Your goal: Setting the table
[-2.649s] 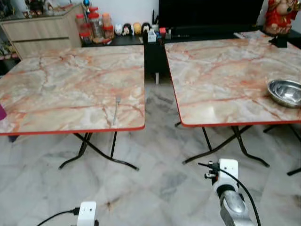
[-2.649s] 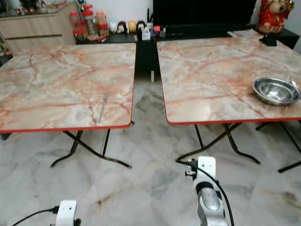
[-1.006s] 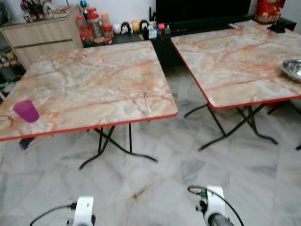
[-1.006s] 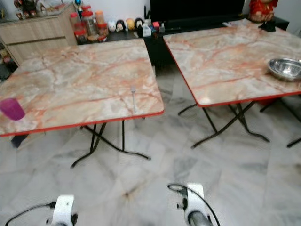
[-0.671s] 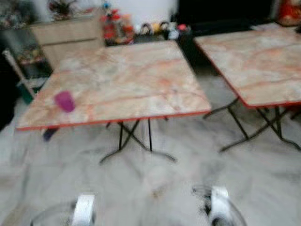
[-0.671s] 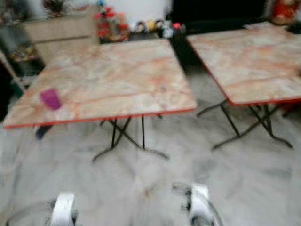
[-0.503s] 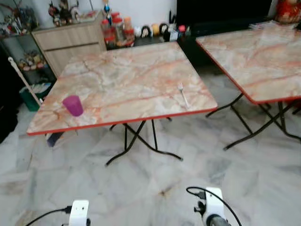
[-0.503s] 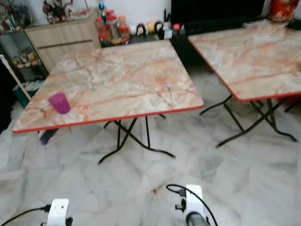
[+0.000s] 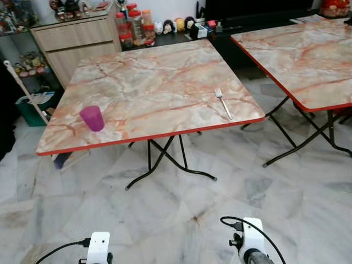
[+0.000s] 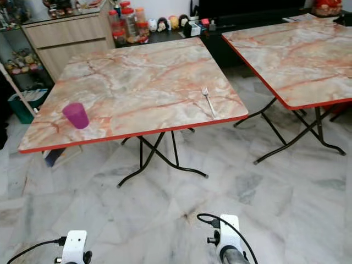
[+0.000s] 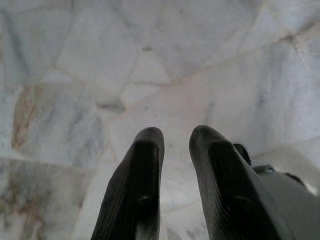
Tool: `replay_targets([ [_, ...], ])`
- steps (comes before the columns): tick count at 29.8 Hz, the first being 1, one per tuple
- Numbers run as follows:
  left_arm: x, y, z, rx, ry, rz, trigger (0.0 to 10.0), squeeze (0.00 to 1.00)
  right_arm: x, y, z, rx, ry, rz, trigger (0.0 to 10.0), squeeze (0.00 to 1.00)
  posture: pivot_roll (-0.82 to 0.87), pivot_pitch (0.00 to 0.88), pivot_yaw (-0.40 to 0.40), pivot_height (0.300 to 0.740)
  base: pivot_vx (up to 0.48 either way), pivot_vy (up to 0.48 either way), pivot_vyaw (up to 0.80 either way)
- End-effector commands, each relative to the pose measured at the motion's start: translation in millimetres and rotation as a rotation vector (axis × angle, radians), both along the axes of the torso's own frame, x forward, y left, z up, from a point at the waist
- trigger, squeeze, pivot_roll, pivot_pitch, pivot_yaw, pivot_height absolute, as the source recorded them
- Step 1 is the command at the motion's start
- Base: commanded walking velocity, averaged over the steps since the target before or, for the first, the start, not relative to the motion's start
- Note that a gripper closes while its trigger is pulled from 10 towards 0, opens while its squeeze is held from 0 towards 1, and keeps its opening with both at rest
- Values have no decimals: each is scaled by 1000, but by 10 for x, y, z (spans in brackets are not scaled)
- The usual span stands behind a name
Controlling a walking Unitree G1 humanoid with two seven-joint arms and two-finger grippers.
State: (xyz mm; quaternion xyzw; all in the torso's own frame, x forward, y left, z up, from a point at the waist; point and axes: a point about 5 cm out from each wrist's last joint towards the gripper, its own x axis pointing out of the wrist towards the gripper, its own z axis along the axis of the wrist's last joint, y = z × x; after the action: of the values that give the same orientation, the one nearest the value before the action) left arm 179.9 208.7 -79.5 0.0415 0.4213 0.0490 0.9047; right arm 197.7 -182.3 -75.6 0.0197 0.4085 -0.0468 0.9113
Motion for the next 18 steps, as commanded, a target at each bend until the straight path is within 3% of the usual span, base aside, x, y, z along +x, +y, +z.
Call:
replay_targets([
  [1, 7, 20, 5, 6, 3, -2, 10000, 0, 54, 30, 28, 2, -20, 9, 10000, 0, -40, 0, 102, 732, 326, 0, 0],
  [18, 1, -2, -3, 6, 8, -9, 10000, 0, 46, 37, 21, -19, -8, 61, 10000, 0, -48, 0, 81, 732, 331, 0, 0],
])
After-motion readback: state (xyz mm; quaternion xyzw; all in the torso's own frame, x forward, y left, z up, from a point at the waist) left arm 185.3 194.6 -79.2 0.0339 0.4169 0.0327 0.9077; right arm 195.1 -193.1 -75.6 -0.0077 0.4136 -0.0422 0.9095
